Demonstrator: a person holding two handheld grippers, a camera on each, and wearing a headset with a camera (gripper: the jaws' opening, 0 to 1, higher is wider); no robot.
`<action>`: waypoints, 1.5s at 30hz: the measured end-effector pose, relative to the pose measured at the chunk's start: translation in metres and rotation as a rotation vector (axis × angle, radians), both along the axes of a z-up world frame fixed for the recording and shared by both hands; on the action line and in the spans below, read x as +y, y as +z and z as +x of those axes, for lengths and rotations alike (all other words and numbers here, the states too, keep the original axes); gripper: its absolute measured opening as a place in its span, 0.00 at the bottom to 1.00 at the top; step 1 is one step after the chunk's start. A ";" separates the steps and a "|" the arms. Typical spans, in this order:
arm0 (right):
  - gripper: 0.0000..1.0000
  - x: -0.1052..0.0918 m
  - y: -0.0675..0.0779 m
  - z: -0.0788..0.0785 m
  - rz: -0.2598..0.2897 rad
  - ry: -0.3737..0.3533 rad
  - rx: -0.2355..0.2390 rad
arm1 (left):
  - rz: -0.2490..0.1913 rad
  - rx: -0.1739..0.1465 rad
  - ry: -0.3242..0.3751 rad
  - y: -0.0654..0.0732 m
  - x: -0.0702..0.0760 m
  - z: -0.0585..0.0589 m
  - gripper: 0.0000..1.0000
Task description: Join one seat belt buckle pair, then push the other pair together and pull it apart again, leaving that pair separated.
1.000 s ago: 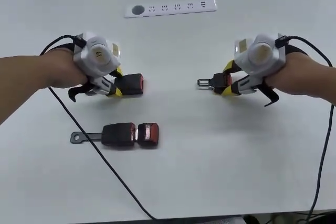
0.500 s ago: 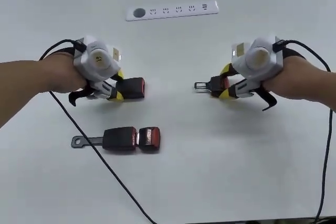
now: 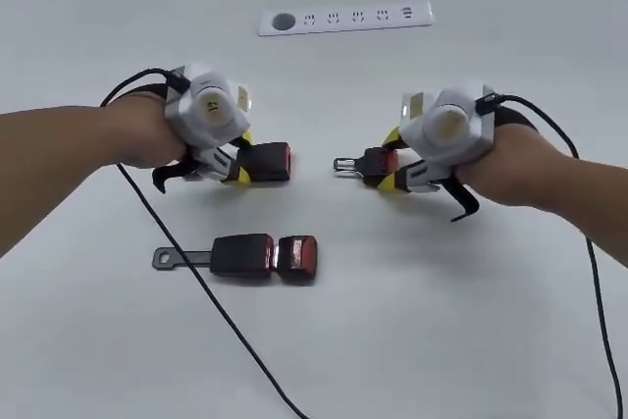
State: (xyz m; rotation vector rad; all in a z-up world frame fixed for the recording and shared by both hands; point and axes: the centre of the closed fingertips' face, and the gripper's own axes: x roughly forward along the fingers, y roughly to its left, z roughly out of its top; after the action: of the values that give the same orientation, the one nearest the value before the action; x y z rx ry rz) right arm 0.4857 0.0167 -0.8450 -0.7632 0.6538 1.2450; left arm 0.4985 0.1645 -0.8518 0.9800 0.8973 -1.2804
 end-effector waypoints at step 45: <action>0.29 0.082 0.002 0.009 0.068 0.048 -0.002 | 0.054 0.011 -0.065 -0.002 -0.001 -0.001 0.30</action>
State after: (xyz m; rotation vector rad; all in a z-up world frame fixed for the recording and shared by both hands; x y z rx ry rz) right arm 0.4947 0.0985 -0.8428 -0.7275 0.5921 1.3032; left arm 0.4978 0.1637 -0.8538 1.0529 0.9193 -1.3236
